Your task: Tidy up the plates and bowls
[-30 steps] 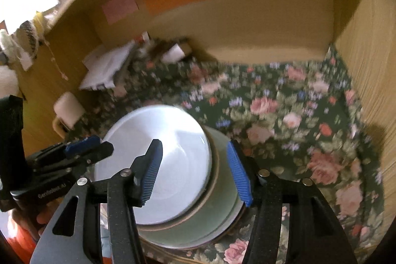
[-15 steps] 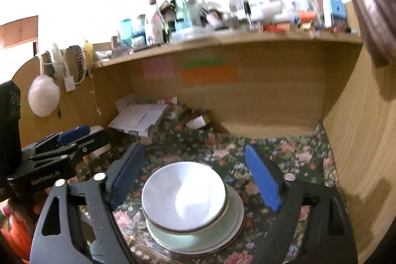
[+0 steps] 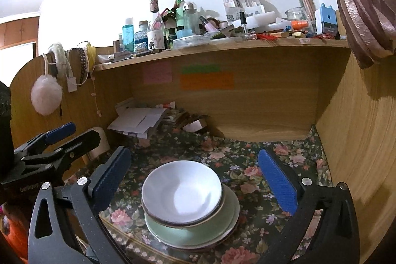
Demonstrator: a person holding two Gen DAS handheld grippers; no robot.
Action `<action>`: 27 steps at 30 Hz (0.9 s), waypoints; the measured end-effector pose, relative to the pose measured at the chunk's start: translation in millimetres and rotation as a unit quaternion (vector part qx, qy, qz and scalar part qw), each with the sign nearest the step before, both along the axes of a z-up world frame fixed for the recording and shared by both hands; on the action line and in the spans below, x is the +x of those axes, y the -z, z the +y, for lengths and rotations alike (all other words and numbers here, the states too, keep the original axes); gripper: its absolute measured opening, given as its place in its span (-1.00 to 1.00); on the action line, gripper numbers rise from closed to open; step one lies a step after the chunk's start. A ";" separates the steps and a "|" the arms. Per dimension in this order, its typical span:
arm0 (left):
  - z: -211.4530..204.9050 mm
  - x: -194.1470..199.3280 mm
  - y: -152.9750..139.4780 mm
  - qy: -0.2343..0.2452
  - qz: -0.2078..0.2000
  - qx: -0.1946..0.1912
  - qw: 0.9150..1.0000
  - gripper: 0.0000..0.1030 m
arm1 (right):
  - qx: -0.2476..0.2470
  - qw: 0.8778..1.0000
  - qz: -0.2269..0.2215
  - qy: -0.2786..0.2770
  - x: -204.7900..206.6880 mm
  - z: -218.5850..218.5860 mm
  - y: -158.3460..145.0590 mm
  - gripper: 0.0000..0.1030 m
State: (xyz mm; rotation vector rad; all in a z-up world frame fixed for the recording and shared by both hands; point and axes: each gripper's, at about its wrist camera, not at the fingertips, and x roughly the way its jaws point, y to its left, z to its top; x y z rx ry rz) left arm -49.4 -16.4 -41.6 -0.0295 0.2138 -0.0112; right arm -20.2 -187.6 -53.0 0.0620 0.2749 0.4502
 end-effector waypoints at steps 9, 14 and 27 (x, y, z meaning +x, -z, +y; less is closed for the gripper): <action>-1.7 3.0 3.9 0.004 0.003 0.003 1.000 0.92 | 0.003 1.000 0.002 0.000 -1.5 -0.6 1.7 1.00; -2.4 5.4 4.9 0.005 0.006 0.003 1.000 0.92 | 0.004 1.000 0.002 -0.002 -1.4 -1.2 2.0 1.00; -2.9 12.0 8.3 0.004 0.016 -0.006 1.000 0.92 | 0.009 1.000 0.005 -0.003 2.0 -1.6 2.1 1.00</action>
